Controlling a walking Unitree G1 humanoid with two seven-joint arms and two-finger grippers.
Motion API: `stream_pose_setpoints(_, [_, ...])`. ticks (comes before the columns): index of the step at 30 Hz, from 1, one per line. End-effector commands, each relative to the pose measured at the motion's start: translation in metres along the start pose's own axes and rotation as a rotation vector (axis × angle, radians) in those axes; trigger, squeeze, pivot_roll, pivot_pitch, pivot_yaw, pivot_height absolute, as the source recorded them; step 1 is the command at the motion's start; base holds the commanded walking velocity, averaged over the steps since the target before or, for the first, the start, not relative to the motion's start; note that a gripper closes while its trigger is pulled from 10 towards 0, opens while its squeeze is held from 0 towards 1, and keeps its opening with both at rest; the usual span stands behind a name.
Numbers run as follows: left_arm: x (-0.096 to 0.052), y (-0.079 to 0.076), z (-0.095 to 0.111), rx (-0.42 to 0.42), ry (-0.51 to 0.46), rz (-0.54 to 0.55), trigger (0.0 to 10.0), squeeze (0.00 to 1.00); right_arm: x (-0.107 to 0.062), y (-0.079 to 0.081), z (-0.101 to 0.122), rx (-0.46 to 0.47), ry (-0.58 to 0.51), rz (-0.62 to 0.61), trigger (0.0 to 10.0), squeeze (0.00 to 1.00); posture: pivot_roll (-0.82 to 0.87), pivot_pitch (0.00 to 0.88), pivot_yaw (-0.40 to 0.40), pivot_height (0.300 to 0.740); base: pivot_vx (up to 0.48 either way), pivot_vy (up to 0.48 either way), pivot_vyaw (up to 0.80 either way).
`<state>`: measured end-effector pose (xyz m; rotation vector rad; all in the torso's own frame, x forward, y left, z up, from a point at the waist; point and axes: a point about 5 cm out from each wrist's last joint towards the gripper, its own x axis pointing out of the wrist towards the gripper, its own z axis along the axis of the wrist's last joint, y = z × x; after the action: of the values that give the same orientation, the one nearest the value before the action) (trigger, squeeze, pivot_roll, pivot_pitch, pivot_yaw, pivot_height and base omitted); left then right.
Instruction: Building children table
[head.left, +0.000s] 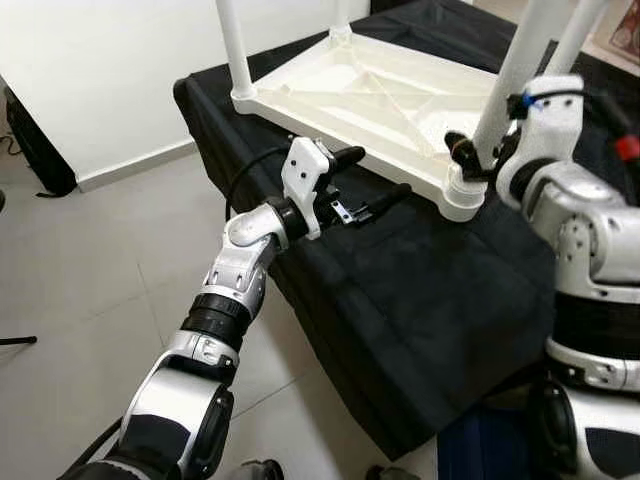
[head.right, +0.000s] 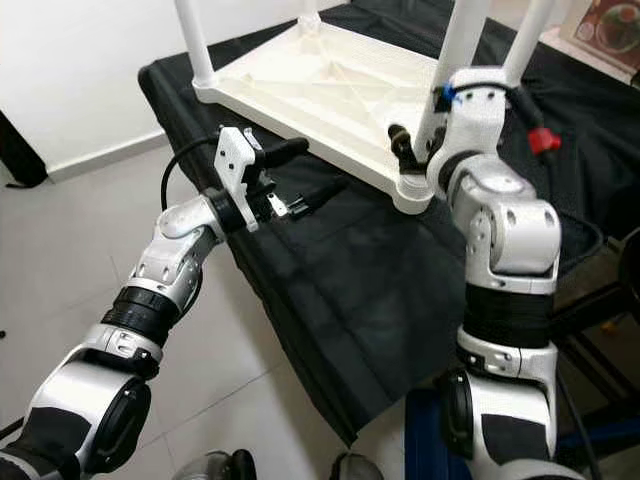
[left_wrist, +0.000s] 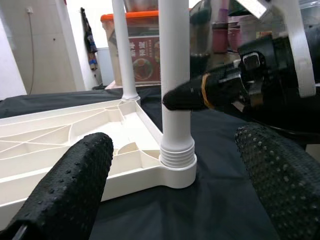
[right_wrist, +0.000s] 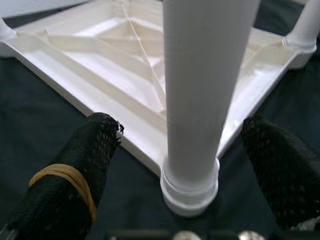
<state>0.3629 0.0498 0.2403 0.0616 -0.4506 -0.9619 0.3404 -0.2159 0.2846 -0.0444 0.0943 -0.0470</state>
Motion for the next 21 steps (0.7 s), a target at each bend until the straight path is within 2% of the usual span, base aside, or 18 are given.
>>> stream_pose_setpoints(1, [-0.005, -0.001, -0.004, -0.009, 0.017, -0.007, 10.0, 0.92, -0.004, -0.008, -0.012, -0.005, 0.05, -0.042, 10.0, 0.0, -0.12, 0.167, 0.014, 0.74, 0.0, 0.0, 0.0])
stream_pose_setpoints(8, [-0.006, -0.001, -0.004, -0.008, 0.015, -0.01, 10.0, 0.92, -0.007, -0.013, -0.025, -0.014, 0.104, -0.058, 10.0, 0.0, -0.12, 0.165, 0.014, 0.74, 0.0, 0.0, 0.0])
stream_pose_setpoints(10, [-0.01, -0.001, -0.004, 0.002, 0.017, 0.001, 10.0, 0.91, -0.017, -0.009, -0.044, -0.041, 0.208, 0.018, 10.0, 0.0, -0.12, 0.16, 0.017, 0.74, 0.0, 0.0, 0.0])
stream_pose_setpoints(11, [-0.01, -0.001, -0.004, 0.002, 0.017, 0.001, 10.0, 0.91, -0.017, -0.009, -0.044, -0.041, 0.208, 0.018, 10.0, 0.0, -0.12, 0.16, 0.017, 0.74, 0.0, 0.0, 0.0])
stream_pose_setpoints(12, [-0.014, 0.0, -0.004, 0.008, 0.019, 0.012, 10.0, 0.78, -0.024, -0.007, -0.053, -0.05, 0.258, 0.069, 10.0, 0.0, -0.13, 0.158, 0.025, 0.74, 0.0, 0.0, 0.0])
stream_pose_setpoints(13, [-0.021, 0.001, -0.004, 0.009, 0.019, 0.031, 10.0, 0.78, -0.032, -0.003, -0.057, -0.051, 0.288, 0.151, 10.0, 0.0, -0.13, 0.158, 0.027, 0.74, 0.0, 0.0, 0.0])
stream_pose_setpoints(14, [-0.021, 0.001, -0.004, 0.009, 0.019, 0.031, 10.0, 0.78, -0.032, -0.003, -0.057, -0.051, 0.288, 0.151, 10.0, 0.0, -0.13, 0.158, 0.027, 0.74, 0.0, 0.0, 0.0])
stream_pose_setpoints(15, [-0.03, 0.004, -0.004, 0.012, 0.026, 0.068, 10.0, 0.43, -0.042, 0.001, -0.059, -0.048, 0.312, 0.245, 10.0, 0.0, -0.13, 0.152, 0.035, 0.74, 0.0, 0.0, 0.0])
stream_pose_setpoints(16, [-0.03, 0.004, -0.004, 0.012, 0.026, 0.068, 10.0, 0.43, -0.042, 0.001, -0.059, -0.048, 0.312, 0.245, 10.0, 0.0, -0.13, 0.152, 0.035, 0.74, 0.0, 0.0, 0.0])
stream_pose_setpoints(17, [-0.045, 0.006, -0.006, 0.005, 0.043, 0.143, 10.0, 0.0, -0.053, 0.008, -0.054, -0.035, 0.289, 0.385, 10.0, 0.0, -0.13, 0.145, 0.045, 0.74, 0.0, 0.0, 0.0])
stream_pose_setpoints(18, [-0.059, 0.007, -0.007, 0.0, 0.056, 0.208, 10.0, 0.0, -0.062, 0.016, -0.049, -0.032, 0.252, 0.514, 10.0, 0.0, -0.13, 0.142, 0.047, 0.74, 0.0, 0.0, 0.0])
stream_pose_setpoints(19, [-0.067, 0.007, -0.008, -0.003, 0.066, 0.249, 10.0, 0.0, -0.068, 0.021, -0.046, -0.033, 0.225, 0.591, 10.0, 0.0, -0.13, 0.142, 0.047, 0.74, 0.0, 0.0, 0.0])
stream_pose_setpoints(21, [-0.067, 0.007, -0.008, -0.003, 0.066, 0.249, 10.0, 0.0, -0.068, 0.021, -0.046, -0.033, 0.225, 0.591, 10.0, 0.0, -0.13, 0.142, 0.047, 0.74, 0.0, 0.0, 0.0])
